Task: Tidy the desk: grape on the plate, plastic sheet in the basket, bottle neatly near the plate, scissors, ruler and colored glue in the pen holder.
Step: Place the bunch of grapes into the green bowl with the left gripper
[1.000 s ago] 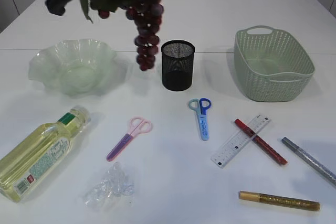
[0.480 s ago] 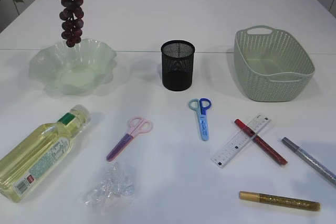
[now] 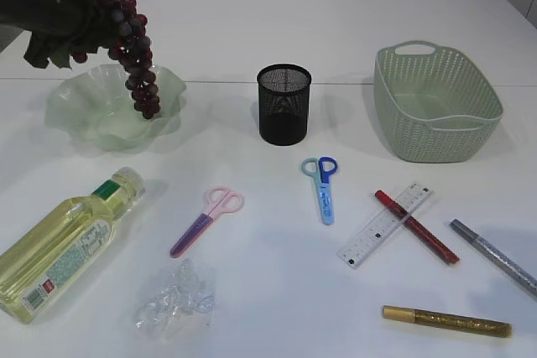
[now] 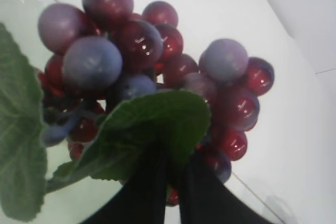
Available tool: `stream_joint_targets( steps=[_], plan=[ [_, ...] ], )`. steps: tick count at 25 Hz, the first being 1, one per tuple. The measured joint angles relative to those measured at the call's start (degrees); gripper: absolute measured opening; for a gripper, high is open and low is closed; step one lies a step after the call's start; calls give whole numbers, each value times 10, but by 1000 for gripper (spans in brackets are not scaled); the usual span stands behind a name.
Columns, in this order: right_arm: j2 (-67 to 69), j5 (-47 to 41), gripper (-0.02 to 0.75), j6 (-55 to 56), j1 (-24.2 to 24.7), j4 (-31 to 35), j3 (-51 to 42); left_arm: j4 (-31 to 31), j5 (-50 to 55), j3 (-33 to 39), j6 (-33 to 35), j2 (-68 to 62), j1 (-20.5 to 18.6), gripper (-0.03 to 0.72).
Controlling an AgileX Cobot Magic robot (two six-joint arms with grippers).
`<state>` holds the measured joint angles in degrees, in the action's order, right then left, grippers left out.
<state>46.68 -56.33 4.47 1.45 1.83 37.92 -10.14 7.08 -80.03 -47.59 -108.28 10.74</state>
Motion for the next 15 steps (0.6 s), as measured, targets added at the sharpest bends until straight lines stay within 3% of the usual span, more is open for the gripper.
stream_joint_targets(
  steps=[4,7,13,15],
  plan=[
    [0,-1,484,0,0,-1,0,25,18,0,0,-17,0,22],
    [0,-1,484,0,0,-1,0,39,43,0,0,-18,0,85],
    [0,-1,484,0,0,-1,0,43,94,0,0,-18,0,414],
    [0,-1,484,0,0,-1,0,45,103,0,0,-18,0,477]
  ],
)
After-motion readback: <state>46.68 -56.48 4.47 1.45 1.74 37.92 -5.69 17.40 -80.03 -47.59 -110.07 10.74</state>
